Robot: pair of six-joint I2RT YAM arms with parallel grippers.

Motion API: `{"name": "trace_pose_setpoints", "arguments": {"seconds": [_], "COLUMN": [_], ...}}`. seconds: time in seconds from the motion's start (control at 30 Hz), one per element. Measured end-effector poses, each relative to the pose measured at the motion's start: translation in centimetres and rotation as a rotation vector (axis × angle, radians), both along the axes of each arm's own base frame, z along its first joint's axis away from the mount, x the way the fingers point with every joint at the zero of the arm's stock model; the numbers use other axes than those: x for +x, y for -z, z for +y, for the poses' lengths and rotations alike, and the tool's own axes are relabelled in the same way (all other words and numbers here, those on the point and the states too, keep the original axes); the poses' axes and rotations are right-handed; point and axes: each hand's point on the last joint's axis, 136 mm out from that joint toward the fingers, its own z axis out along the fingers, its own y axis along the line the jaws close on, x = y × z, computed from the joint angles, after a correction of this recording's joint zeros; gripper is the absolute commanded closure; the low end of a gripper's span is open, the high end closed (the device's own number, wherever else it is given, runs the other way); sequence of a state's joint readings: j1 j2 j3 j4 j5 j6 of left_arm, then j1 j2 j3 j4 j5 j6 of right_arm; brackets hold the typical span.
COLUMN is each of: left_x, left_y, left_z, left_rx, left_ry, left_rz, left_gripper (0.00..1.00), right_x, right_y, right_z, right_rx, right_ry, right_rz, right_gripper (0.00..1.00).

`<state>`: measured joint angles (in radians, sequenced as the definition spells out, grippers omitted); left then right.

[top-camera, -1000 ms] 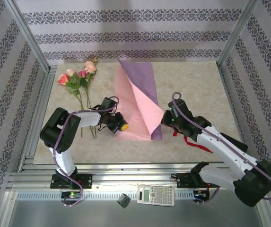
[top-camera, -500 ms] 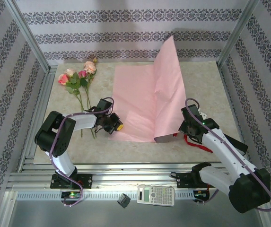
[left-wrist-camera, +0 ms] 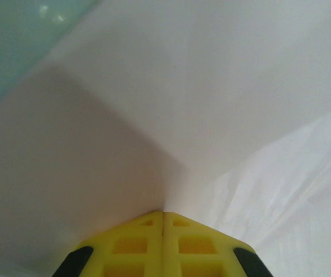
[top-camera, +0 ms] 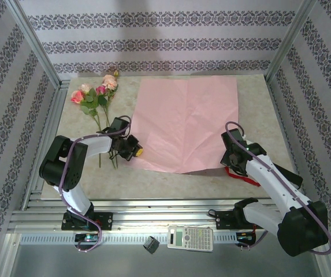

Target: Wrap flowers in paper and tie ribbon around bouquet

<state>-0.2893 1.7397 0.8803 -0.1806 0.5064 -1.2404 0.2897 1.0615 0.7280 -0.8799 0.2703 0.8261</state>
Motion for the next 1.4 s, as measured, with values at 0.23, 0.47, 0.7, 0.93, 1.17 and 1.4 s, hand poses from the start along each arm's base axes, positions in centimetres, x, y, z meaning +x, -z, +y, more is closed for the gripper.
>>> {"name": "trace_pose_setpoints", "arguments": {"seconds": [0.23, 0.47, 0.7, 0.93, 1.17, 1.4], "left_x": [5.8, 10.6, 11.0, 9.4, 11.1, 8.9], "left_y": [0.0, -0.1, -0.2, -0.2, -0.8, -4.6], "left_z": [1.1, 3.2, 5.4, 5.7, 6.1, 4.8], "left_rx": [0.042, 0.087, 0.183, 0.188, 0.223, 0.230], "left_ry": [0.036, 0.049, 0.048, 0.051, 0.081, 0.094], "left_rz": [-0.030, -0.042, 0.001, 0.023, 0.004, -0.047], "left_gripper": [1.00, 1.00, 1.00, 1.00, 1.00, 0.96], "right_x": [-0.9, -4.8, -7.1, -9.6, -9.9, -2.7], "right_y": [0.6, 2.9, 2.6, 3.2, 2.7, -4.4], "right_z": [3.4, 11.1, 13.8, 15.7, 16.8, 17.1], "right_rx": [0.074, 0.139, 0.176, 0.210, 0.191, 0.308], "right_ry": [-0.152, -0.461, -0.566, -0.649, -0.703, -0.614], "right_rz": [0.082, 0.286, 0.376, 0.465, 0.474, 0.163], "right_gripper": [1.00, 1.00, 1.00, 1.00, 0.47, 0.52]}}
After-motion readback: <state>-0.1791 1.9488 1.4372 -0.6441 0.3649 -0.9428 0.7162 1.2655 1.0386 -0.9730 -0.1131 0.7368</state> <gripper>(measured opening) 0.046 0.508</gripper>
